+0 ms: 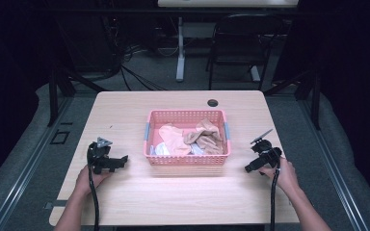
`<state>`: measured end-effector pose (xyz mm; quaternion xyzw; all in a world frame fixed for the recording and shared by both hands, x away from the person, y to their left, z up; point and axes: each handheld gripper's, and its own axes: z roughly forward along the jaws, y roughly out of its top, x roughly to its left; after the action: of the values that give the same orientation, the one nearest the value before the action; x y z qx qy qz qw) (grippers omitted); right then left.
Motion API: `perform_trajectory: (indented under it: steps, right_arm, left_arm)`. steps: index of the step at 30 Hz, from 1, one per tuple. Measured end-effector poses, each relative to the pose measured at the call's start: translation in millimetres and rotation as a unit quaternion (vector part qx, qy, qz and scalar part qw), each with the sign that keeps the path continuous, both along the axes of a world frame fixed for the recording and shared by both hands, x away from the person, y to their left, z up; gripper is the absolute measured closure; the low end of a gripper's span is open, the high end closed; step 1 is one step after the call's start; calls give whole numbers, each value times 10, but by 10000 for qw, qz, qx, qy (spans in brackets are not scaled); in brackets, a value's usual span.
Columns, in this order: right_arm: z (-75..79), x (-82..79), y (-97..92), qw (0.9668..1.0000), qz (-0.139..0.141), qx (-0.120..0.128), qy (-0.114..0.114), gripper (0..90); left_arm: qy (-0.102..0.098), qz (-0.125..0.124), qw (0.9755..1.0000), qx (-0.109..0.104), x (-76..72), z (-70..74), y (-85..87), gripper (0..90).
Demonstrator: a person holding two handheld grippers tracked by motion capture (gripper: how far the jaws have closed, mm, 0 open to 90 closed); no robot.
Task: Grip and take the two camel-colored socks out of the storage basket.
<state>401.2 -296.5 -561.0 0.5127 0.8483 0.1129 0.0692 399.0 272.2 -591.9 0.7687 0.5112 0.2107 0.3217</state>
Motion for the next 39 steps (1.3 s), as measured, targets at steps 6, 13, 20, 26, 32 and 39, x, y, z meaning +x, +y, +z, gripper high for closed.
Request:
perform_trajectory:
  steps: [6,13,20,26,32,39]
  right_arm:
    - [1,-1,0,10000,-2,4,6,0]
    - [3,15,10,10000,-7,-9,48,0]
    - [2,45,44,9999,-16,-68,102,0]
    - [217,80,69,9979,354,-495,210,48]
    - [481,47,81,9998,130,-13,-122,74]
    - [833,5,75,9986,122,305,-411,105]
  left_arm:
    - [0,0,10000,1,0,0,0,0]
    - [1,-1,10000,0,0,0,0,0]
    - [0,-1,10000,1,0,0,0,0]
    - [-10,-16,10000,-9,4,-1,-2,0]
    - [-9,-19,10000,-10,3,-1,-3,0]
    - [-10,-17,10000,-13,3,-2,-3,0]
